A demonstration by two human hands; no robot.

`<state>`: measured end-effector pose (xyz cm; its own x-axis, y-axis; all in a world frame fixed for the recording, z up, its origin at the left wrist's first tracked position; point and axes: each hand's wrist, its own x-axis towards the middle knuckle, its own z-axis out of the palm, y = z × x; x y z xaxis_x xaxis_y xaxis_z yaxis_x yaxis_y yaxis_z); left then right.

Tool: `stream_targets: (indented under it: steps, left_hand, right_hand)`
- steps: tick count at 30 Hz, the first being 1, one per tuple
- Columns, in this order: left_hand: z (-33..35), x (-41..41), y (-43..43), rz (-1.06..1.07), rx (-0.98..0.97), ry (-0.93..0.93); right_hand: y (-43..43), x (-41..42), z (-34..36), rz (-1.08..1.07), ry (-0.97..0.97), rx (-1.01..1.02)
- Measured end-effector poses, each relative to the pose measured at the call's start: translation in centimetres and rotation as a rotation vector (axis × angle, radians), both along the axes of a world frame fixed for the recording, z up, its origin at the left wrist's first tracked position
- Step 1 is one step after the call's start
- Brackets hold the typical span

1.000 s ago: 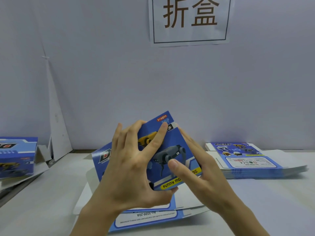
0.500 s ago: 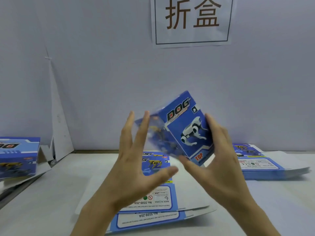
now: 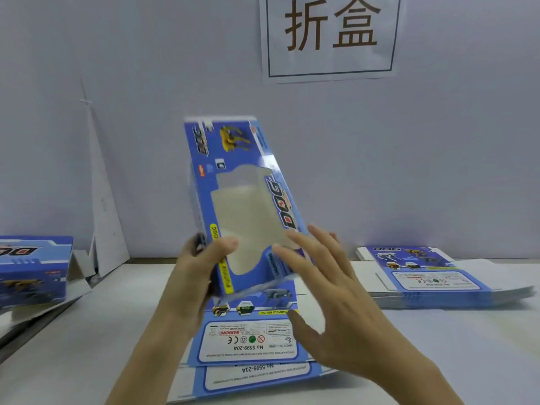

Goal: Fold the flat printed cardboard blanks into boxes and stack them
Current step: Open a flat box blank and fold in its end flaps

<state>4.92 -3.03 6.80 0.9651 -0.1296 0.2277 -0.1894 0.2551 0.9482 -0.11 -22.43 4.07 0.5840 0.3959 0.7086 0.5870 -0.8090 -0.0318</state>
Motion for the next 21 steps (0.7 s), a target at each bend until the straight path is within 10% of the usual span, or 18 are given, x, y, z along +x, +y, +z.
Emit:
stream_targets:
  steps: [3, 10, 16, 21]
  left_hand:
    - [-0.5, -0.4, -1.6, 0.298, 0.17, -0.321]
    - [-2.2, -1.2, -3.2, -0.092, 0.539, -0.409]
    - [-2.0, -0.6, -2.7, -0.077, 0.42, -0.43]
    - [-1.9, 0.2, -2.8, 0.336, 0.152, -0.261]
  right_hand:
    - [-0.1, -0.6, 0.5, 0.119, 0.252, 0.351]
    - [-0.6, 0.3, 0.7, 0.286, 0.418, 0.904]
    - [-2.5, 1.4, -0.4, 0.206, 0.476, 0.941]
    - [-4.0, 1.0, -0.5, 0.378, 0.569, 0.786]
